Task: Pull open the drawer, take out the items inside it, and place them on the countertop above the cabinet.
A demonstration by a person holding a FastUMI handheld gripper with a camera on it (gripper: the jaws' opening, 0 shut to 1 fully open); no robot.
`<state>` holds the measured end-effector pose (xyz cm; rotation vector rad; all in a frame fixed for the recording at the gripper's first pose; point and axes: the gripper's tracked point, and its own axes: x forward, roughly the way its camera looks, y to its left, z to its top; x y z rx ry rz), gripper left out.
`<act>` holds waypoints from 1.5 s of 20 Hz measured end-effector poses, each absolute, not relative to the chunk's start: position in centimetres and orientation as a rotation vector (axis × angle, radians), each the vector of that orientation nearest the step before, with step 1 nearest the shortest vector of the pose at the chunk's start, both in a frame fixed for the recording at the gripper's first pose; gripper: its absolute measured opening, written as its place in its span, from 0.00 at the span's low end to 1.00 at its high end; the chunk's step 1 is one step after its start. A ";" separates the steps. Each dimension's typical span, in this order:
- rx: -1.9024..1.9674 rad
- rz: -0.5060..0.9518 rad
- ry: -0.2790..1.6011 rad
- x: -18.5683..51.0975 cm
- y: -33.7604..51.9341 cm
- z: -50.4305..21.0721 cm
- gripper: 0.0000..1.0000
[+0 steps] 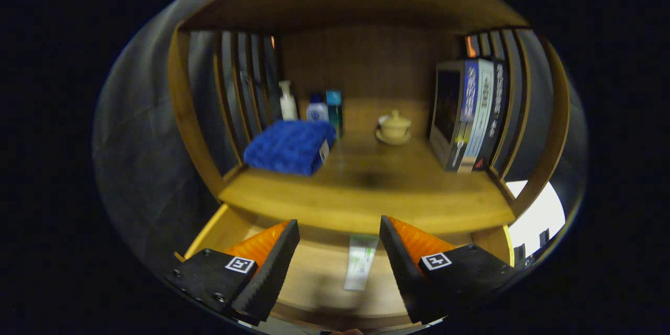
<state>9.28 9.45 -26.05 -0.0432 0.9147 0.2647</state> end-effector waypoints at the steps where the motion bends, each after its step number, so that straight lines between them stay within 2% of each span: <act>1: -0.035 0.266 0.987 8.6 9.7 -27.9 1.00; 4: -0.008 0.255 1.169 6.3 9.8 -32.3 0.98; 9: -0.085 0.193 1.357 5.1 7.7 -37.0 0.98; 16: -0.104 0.145 1.485 4.4 7.2 -39.4 0.91; 19: -0.099 0.137 1.466 6.3 7.2 -38.4 0.56; 21: -0.056 0.133 1.463 7.6 7.7 -37.7 0.49; 23: -0.039 0.177 1.441 9.2 8.9 -36.3 0.45; 30: 0.066 0.472 1.368 15.3 18.7 -25.9 0.45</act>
